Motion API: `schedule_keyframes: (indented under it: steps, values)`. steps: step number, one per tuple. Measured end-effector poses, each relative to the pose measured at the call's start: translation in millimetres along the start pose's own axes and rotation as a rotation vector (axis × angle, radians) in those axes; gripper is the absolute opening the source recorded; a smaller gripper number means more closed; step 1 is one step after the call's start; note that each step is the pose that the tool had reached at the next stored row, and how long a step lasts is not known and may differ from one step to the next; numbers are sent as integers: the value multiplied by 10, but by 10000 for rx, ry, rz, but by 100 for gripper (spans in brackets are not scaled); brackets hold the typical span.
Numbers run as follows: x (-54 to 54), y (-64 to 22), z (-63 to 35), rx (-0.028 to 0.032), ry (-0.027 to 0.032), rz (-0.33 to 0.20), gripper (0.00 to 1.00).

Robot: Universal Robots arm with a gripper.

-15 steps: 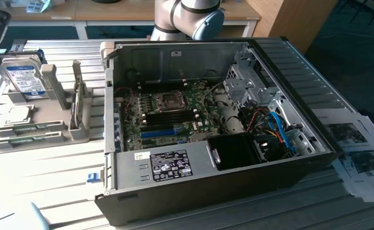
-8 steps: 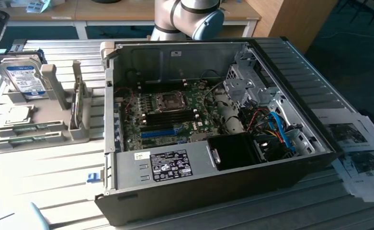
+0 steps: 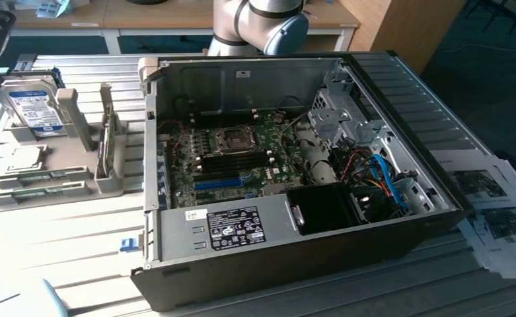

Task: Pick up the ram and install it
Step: 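Reach for the ram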

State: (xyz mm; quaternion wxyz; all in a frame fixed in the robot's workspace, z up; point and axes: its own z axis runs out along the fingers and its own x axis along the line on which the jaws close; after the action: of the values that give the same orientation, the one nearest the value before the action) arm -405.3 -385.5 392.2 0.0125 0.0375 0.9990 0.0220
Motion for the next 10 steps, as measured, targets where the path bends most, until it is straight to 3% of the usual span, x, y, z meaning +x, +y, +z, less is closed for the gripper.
schedule_keyframes:
  steps: [10]
  values:
    - [21, 139, 10, 0, 0, 0, 10]
